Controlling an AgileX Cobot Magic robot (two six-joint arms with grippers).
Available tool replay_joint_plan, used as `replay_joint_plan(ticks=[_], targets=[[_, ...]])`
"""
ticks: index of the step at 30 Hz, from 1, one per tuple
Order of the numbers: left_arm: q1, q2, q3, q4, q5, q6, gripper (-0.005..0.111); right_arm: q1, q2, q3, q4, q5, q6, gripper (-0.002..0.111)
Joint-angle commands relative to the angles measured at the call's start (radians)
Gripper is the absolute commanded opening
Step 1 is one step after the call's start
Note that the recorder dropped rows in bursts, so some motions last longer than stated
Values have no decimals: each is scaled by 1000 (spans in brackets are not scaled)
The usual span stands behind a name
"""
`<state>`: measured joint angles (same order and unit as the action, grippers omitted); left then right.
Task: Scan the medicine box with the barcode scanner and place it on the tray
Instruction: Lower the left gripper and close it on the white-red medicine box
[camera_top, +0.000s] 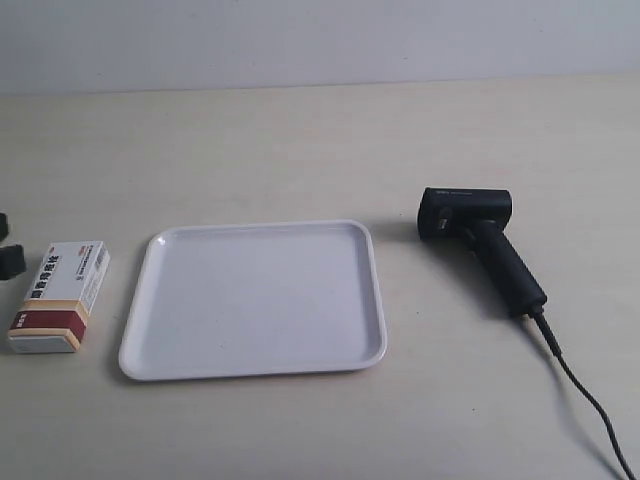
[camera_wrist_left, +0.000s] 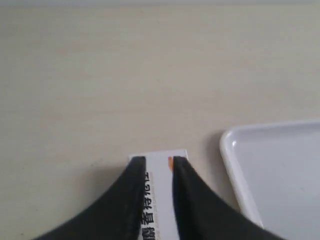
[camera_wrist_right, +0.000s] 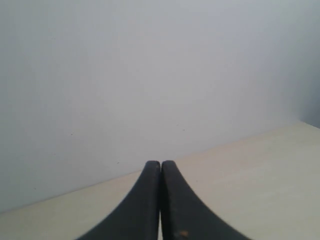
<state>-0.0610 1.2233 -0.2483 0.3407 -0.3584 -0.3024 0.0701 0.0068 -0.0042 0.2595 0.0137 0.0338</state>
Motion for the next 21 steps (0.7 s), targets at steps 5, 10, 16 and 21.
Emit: replay_joint_plan(ticks=[5, 10, 16, 21], targets=[[-10, 334, -68, 22, -131, 15, 86, -6, -7, 4, -9, 14, -7, 0], [-10, 450, -70, 113, -263, 17, 102, -6, -7, 4, -9, 20, -7, 0], [-8, 552, -121, 168, -216, 61, 102, -6, -7, 4, -7, 22, -7, 0], [-8, 605, -163, 168, -146, 66, 101, -6, -7, 4, -5, 22, -7, 0]])
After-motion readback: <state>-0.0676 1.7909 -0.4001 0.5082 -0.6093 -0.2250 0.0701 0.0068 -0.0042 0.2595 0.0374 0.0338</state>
